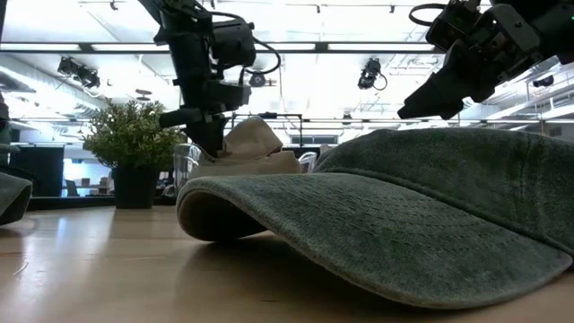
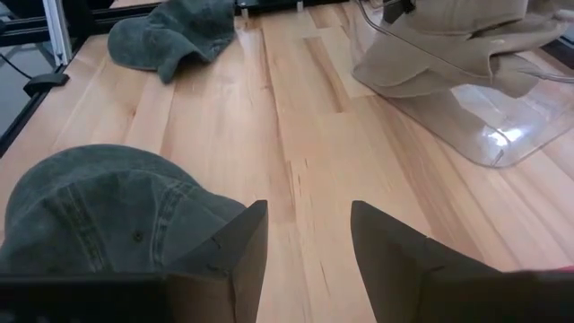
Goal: Pick & Place hat
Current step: Put the left brown cap into the transparent bin, then put the brown cap into the transparent bin
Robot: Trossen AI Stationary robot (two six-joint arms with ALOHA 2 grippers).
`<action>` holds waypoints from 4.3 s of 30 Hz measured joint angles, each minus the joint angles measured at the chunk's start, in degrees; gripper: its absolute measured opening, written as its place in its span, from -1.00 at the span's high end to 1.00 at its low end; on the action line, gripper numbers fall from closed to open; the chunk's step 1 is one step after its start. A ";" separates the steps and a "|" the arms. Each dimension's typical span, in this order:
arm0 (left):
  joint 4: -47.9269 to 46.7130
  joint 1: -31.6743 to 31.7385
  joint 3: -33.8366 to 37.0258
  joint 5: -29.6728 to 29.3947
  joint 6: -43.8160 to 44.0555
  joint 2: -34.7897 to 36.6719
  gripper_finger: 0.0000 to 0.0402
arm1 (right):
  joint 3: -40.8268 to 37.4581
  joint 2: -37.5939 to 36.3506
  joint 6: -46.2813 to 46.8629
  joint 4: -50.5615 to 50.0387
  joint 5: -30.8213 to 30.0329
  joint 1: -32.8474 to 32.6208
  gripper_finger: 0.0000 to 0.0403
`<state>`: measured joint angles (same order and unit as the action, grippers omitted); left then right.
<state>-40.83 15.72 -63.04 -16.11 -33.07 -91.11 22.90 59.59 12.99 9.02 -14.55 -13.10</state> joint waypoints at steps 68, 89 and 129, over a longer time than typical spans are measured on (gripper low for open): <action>-1.71 -17.61 -3.97 -4.58 28.02 14.25 0.09 | 16.87 16.00 31.49 -47.18 19.41 -8.50 0.40; 3.51 -20.17 -3.97 -3.30 27.90 14.25 0.09 | 27.53 14.95 23.64 -36.12 13.67 -8.28 0.98; 20.17 -22.25 -4.00 -0.59 6.64 5.80 0.09 | 34.57 29.77 -41.75 -10.30 0.42 6.62 0.99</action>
<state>-20.66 -6.52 -67.04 -16.70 -26.43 -85.32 57.47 89.36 -28.76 -1.28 -14.12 -6.48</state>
